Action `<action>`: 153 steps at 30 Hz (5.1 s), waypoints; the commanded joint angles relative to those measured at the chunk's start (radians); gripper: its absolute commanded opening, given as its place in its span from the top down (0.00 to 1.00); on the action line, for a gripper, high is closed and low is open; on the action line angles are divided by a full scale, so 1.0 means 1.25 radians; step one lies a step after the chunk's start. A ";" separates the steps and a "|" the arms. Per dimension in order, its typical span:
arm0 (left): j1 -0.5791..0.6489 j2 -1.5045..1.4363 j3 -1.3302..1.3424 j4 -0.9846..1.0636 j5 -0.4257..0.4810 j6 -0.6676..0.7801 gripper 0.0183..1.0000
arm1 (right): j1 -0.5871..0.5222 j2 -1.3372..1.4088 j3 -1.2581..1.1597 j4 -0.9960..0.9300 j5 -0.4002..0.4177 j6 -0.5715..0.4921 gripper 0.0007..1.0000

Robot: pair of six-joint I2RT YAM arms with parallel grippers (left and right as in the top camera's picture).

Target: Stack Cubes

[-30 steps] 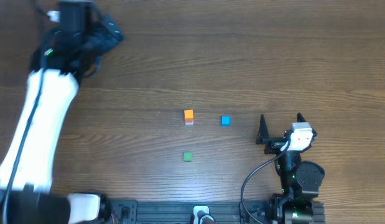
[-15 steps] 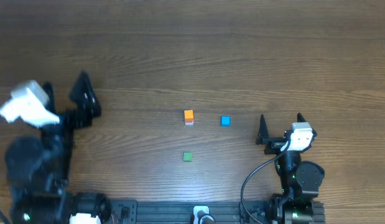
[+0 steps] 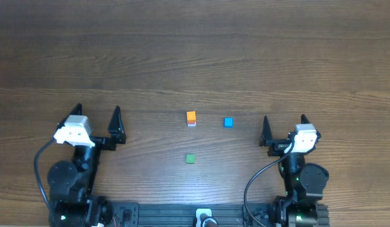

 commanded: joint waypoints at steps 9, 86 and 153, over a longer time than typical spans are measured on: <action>-0.004 -0.115 -0.114 0.011 0.028 0.031 0.00 | 0.002 -0.009 -0.004 -0.003 -0.006 0.000 0.01; -0.004 -0.129 -0.161 -0.002 0.028 0.031 0.00 | 0.392 0.798 0.797 -0.861 -0.012 0.377 0.01; -0.004 -0.129 -0.161 -0.002 0.028 0.031 0.00 | 0.865 1.357 0.800 -0.612 0.114 0.848 0.02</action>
